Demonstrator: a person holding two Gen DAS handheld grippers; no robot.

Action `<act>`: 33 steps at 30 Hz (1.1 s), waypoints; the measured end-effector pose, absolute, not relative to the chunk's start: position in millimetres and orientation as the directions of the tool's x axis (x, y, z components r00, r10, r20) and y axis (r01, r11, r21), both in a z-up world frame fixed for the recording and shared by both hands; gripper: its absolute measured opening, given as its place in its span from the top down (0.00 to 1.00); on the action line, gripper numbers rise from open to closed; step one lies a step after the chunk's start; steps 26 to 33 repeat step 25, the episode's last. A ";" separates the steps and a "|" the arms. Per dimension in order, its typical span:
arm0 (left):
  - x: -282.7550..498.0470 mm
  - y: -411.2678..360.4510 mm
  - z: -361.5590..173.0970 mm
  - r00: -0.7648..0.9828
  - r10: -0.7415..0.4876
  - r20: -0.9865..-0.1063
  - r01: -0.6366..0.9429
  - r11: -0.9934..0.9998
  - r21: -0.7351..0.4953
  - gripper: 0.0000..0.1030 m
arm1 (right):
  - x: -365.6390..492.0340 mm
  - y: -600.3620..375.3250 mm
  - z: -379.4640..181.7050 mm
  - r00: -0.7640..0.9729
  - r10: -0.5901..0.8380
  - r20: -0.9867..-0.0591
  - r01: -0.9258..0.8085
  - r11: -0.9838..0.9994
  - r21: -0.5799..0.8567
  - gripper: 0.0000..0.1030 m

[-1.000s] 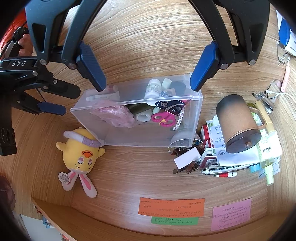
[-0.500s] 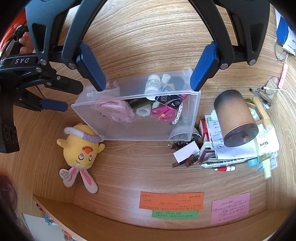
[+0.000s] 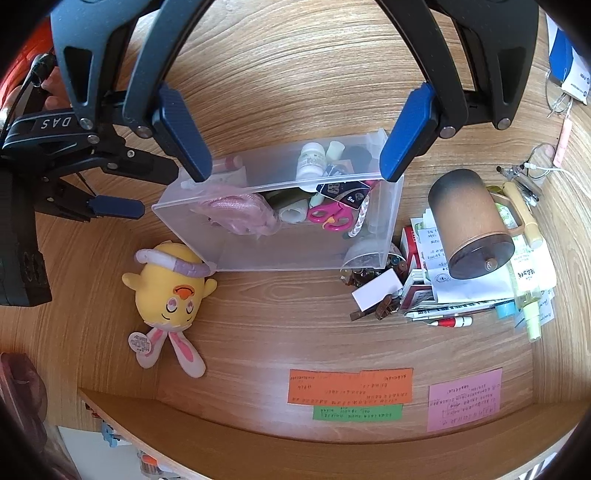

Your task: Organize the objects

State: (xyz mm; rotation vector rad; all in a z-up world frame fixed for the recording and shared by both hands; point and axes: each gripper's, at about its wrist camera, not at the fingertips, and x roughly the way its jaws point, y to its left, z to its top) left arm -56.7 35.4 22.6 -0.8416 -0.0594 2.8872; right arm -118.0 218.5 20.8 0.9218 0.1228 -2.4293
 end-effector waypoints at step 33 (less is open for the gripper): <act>-59.4 30.9 15.0 -0.809 0.173 -0.562 -0.125 -0.984 -0.123 0.10 | -118.7 215.6 17.9 -0.615 -0.451 -0.647 0.525 -0.846 0.091 0.21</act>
